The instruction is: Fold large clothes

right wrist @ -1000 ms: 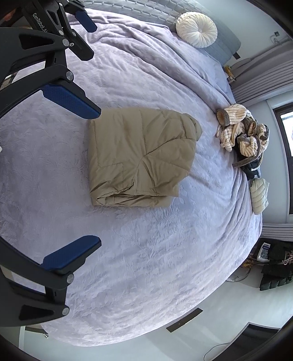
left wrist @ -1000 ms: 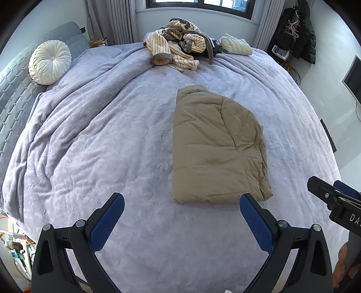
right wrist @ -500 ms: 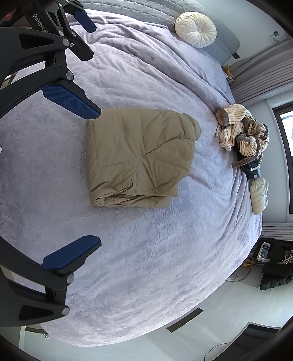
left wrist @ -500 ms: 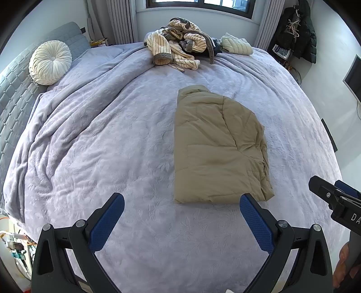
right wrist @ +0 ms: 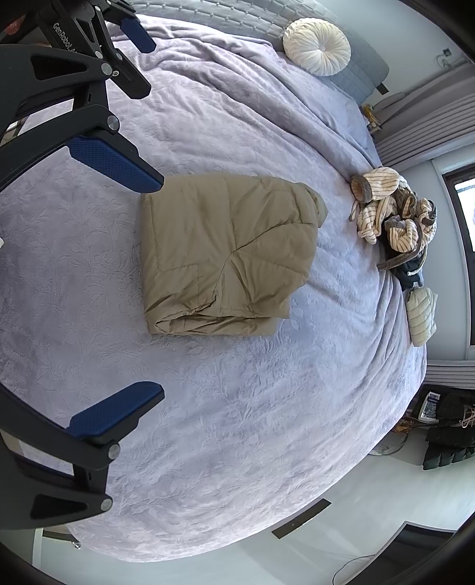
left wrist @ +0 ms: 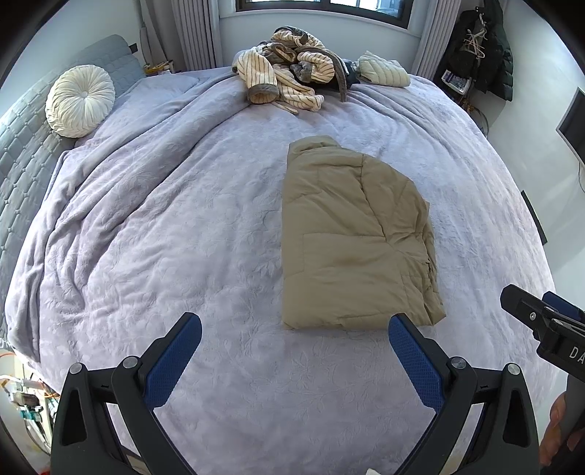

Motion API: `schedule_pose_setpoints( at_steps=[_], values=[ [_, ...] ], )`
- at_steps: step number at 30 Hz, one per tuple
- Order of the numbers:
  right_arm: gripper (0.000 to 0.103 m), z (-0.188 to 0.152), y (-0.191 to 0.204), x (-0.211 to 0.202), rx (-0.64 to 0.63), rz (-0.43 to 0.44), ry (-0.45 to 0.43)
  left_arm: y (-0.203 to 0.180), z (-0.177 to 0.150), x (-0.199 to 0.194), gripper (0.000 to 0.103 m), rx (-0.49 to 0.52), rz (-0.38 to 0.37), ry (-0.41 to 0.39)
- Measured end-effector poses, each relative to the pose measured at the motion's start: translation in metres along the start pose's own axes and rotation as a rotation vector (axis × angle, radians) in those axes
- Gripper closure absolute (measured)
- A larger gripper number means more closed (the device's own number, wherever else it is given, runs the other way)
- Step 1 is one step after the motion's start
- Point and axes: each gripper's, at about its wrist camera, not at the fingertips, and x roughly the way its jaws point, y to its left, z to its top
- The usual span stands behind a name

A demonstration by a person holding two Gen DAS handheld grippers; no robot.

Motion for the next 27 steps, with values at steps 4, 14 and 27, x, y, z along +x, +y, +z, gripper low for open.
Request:
schedule_pose_setpoints(
  at_steps=[4,14,27],
  values=[
    [0.0,-0.0001,-0.0001,-0.0002,0.002,0.001,0.0,-0.0006,0.0004,0.0,0.001,-0.001,-0.002,0.0],
    [0.0,-0.0004,0.0007,0.0002,0.001,-0.001,0.001,0.0001,0.0011,0.0014,0.001,0.001,-0.002,0.002],
    [0.0,-0.0019,0.0024,-0.0009,0.002,0.001,0.0,0.0015,0.0035,0.0033,0.001,0.006,-0.002,0.001]
  ],
)
